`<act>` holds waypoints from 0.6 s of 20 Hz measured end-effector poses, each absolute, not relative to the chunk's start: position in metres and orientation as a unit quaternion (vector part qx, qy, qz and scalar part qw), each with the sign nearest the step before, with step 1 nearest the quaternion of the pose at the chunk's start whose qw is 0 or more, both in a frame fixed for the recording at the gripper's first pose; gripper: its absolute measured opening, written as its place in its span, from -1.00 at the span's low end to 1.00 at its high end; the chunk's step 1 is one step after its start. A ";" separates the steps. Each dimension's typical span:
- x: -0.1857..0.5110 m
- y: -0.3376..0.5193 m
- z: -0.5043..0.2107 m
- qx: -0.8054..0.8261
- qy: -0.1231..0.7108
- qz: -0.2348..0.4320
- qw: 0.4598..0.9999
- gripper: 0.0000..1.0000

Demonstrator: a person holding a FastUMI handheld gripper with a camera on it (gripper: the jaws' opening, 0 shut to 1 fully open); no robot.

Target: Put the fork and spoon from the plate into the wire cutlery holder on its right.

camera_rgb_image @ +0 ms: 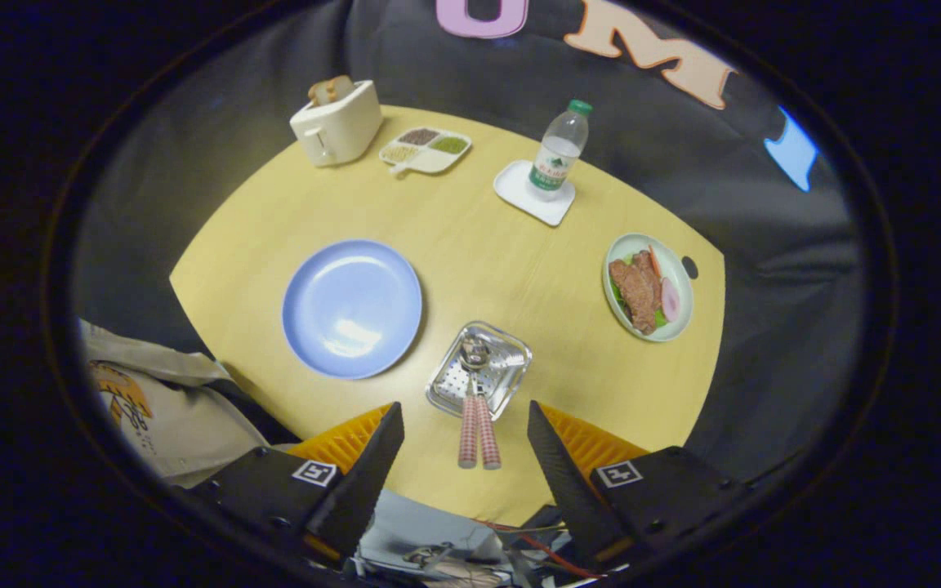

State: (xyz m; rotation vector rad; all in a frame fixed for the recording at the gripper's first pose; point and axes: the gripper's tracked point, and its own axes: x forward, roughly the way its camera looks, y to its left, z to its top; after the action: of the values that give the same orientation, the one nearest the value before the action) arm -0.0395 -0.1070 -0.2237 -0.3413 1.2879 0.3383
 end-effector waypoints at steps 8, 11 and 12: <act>-0.059 -0.039 -0.191 -0.011 0.466 0.106 0.878 0.96; -0.058 -0.028 -0.174 0.002 0.399 0.093 0.912 0.95; -0.055 -0.026 -0.168 -0.001 0.375 0.087 0.923 0.94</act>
State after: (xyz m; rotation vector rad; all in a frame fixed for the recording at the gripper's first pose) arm -0.0546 -0.0261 -0.1675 -0.0023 0.7695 0.1791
